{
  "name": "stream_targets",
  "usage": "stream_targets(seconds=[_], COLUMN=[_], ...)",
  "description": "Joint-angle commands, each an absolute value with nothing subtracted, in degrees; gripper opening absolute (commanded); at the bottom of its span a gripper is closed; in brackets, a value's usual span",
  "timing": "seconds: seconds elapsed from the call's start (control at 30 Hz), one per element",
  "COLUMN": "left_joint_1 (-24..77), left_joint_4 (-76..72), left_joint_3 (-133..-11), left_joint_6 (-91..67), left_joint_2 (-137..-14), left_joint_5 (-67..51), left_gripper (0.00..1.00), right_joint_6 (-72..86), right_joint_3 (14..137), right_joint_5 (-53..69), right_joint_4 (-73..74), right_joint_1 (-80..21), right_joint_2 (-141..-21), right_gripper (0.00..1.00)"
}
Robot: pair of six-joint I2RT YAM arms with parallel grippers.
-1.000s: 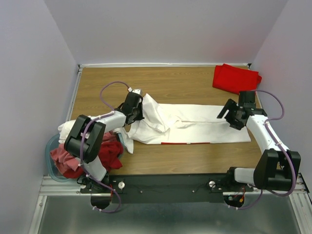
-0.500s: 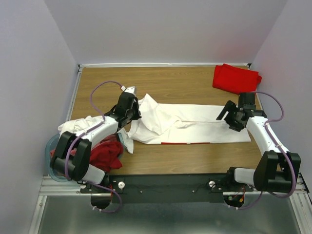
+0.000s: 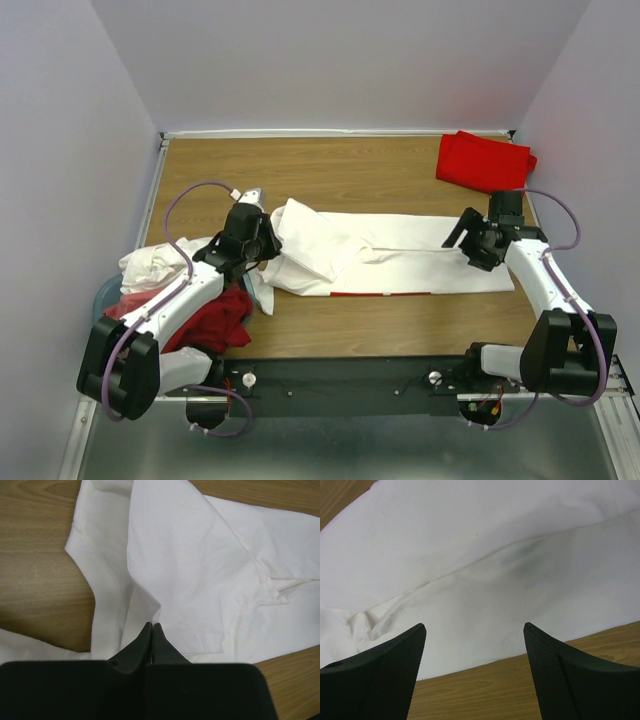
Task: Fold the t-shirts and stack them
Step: Fold the tshirt
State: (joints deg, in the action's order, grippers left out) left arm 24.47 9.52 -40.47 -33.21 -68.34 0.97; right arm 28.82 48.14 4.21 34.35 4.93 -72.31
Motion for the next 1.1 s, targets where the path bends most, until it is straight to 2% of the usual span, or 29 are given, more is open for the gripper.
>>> stream_targets(seconds=[0.0, 0.3, 0.67, 0.8, 0.83, 1.07], left_joint_1=[24.43, 25.57, 25.93, 26.28, 26.37, 26.89], left_joint_4=[12.83, 16.25, 18.99, 19.07, 19.77, 20.3], left_joint_3=[-38.33, -34.98, -31.99, -31.2, -31.29, -31.46], left_joint_6=[-35.68, -40.6, -42.71, -43.59, -43.42, -43.68], left_joint_2=[-66.27, -60.13, -57.13, -55.37, -55.2, -54.84], left_joint_5=[-2.72, -4.49, -5.44, -4.93, -4.23, -3.78], left_gripper=[0.0, 0.0, 0.0, 0.0, 0.0, 0.0], right_joint_6=[28.3, 31.11, 44.19, 48.24, 48.86, 50.8], right_joint_3=[47.99, 48.69, 51.93, 53.78, 54.4, 61.25], right_joint_5=[6.15, 6.51, 3.43, 3.08, 2.9, 1.23], right_joint_4=[34.54, 34.19, 29.98, 26.55, 25.76, 23.65], right_joint_1=[4.48, 0.09, -27.05, -35.84, -38.82, -45.88], right_joint_2=[-72.51, -71.37, -75.75, -81.02, -82.17, -91.93], right_gripper=[0.86, 0.86, 0.83, 0.79, 0.74, 0.61])
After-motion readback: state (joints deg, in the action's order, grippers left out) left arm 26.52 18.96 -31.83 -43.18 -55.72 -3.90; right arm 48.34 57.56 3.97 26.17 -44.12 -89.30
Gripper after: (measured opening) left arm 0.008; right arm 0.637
